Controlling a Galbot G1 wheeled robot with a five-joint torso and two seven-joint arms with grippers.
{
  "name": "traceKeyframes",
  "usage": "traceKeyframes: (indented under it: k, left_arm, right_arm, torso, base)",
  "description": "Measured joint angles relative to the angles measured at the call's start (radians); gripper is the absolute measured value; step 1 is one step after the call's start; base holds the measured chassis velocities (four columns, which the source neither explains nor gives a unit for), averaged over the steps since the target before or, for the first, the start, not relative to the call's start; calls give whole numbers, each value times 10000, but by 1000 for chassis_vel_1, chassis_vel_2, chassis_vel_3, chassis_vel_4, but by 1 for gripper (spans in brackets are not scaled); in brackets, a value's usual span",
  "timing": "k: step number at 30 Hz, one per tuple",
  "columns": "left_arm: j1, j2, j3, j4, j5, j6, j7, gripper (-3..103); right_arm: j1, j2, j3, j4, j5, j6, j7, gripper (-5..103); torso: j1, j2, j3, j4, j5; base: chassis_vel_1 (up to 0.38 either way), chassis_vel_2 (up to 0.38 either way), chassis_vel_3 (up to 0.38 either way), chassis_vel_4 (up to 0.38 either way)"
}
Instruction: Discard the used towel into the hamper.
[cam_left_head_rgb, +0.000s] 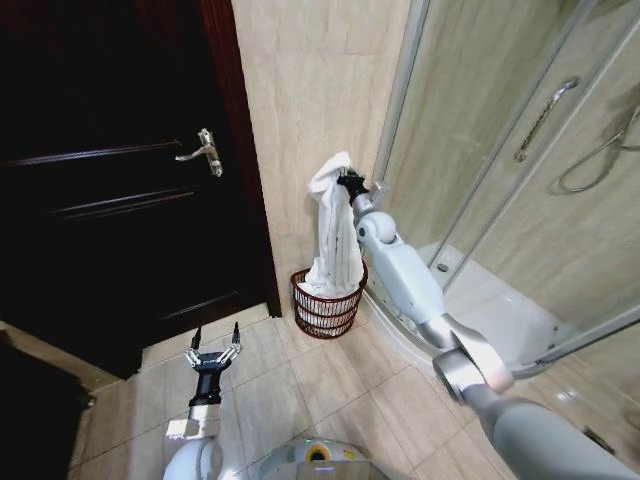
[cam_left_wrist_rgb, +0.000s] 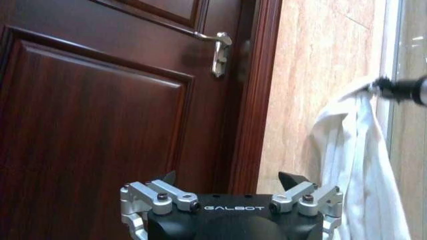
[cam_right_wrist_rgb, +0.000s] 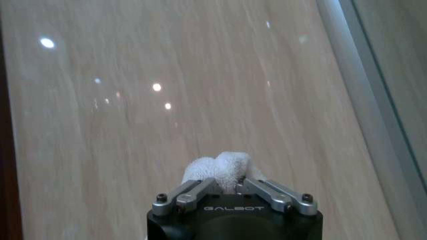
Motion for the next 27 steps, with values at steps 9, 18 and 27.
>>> traceKeyframes:
  k: [9, 18, 27]
  left_arm:
    - [52, 0, -70, -20, -144, -9, 3, 100]
    - [73, 11, -124, -38, -246, -51, -6, 100]
    - [43, 73, -120, -14, -281, -50, -10, 100]
  right_arm:
    - [-1375, 148, 198, -22, 285, -179, -320, 4]
    - [-2193, 328, 645, -985, 120, -990, 48, 4]
    - [-2462, 344, 838, -1729, -365, -1779, 263, 4]
  torso:
    - [-155, -351, -200, 0, 0]
    - [-348, -789, -441, -1, 0]
    - [-499, -1135, -635, -2, 0]
  base:
    - [0, 0, 0, 0]
    - [0, 0, 0, 0]
    - [0, 0, 0, 0]
